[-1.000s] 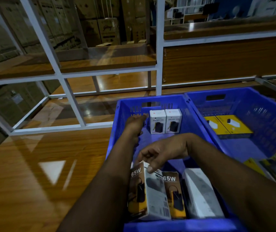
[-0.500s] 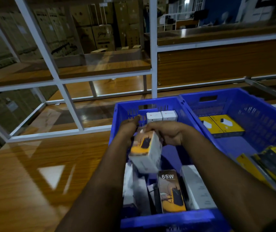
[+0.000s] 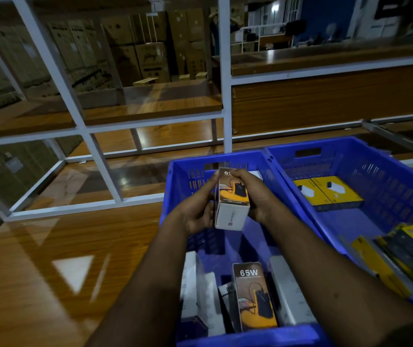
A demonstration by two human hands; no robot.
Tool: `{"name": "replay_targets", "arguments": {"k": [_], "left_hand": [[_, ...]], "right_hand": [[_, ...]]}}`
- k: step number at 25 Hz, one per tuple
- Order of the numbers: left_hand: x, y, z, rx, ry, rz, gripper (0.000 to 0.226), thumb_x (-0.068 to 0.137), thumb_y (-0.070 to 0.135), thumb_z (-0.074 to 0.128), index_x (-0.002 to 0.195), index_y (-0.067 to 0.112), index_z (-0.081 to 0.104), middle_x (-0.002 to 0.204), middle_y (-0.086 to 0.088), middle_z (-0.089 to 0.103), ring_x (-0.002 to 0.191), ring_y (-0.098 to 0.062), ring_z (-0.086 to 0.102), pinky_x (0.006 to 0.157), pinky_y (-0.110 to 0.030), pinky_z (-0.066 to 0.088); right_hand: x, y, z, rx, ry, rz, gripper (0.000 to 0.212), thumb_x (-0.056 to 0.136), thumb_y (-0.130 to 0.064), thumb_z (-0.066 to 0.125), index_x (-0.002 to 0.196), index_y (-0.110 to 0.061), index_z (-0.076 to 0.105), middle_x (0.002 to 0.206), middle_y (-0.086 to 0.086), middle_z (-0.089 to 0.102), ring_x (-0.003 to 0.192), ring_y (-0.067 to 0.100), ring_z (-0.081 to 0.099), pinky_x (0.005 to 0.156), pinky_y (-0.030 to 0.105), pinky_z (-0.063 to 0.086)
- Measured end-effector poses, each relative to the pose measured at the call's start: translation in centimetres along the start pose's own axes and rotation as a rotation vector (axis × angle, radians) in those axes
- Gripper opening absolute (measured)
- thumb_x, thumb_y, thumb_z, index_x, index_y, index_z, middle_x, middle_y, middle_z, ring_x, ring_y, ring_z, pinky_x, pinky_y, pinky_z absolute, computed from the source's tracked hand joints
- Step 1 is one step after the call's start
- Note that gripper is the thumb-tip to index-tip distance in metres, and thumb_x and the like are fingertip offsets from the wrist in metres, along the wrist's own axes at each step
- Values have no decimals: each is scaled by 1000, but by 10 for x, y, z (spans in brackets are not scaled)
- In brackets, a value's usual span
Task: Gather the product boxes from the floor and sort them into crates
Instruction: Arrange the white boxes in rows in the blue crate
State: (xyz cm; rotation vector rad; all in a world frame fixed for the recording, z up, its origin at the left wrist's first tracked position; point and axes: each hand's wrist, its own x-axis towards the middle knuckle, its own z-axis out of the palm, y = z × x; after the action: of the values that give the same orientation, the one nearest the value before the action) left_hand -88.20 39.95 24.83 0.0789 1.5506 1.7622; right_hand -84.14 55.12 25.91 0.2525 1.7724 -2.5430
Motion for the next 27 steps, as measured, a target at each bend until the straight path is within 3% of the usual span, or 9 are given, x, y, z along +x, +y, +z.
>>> {"name": "replay_targets", "arguments": {"k": [4,7,11,13,14,19,24,27], "left_hand": [[2,0,-2,5,8,70,83,70,68,72,131,12,62,128,-17,66,118,-34,62,101,-51,49],[5,-2,-2,-23,66,104,74,77,54,72,133,6,59,124,-18,66,106,-32,65,102,-49,49],[-1,3,2,-138,90,99,52,90,48,55,120,6,64,101,-17,71,84,-28,68,85,-40,52],[-3,4,3,-187,106,91,46,93,48,47,108,9,66,91,-15,71,79,-27,66,78,-37,49],[-2,4,5,-200,119,91,45,95,47,45,108,9,66,91,-16,71,80,-28,66,77,-36,49],[3,1,8,-123,186,102,47,99,43,43,125,10,63,112,-19,72,96,-33,69,78,-40,54],[5,1,7,-133,135,174,42,96,41,56,123,11,65,117,-17,71,109,-31,67,100,-46,51],[8,2,9,-82,196,226,34,99,35,54,115,9,68,111,-14,73,103,-27,69,85,-39,57]], "right_hand": [[2,3,3,-10,-24,-53,31,91,-38,61,110,-14,69,98,13,72,85,26,69,75,37,55],[4,7,3,-4,20,3,42,95,-48,53,115,-14,67,105,16,73,92,30,70,83,44,55],[9,10,-2,-29,90,6,43,99,-48,43,115,-15,66,100,8,72,89,23,67,78,36,54],[11,13,-6,-55,64,76,45,96,-53,47,115,-17,66,106,9,71,95,25,67,90,41,54],[11,15,-6,-39,43,121,47,93,-56,50,116,-18,67,108,10,72,98,28,68,95,44,52],[10,13,-8,63,30,191,49,90,-59,53,113,-18,67,110,14,72,99,32,69,95,47,51],[21,15,-15,98,45,228,75,69,-75,65,122,-22,66,122,18,66,116,40,61,104,59,41],[21,13,-12,83,84,185,68,75,-70,64,120,-19,65,115,16,70,108,38,66,96,54,50]]}}
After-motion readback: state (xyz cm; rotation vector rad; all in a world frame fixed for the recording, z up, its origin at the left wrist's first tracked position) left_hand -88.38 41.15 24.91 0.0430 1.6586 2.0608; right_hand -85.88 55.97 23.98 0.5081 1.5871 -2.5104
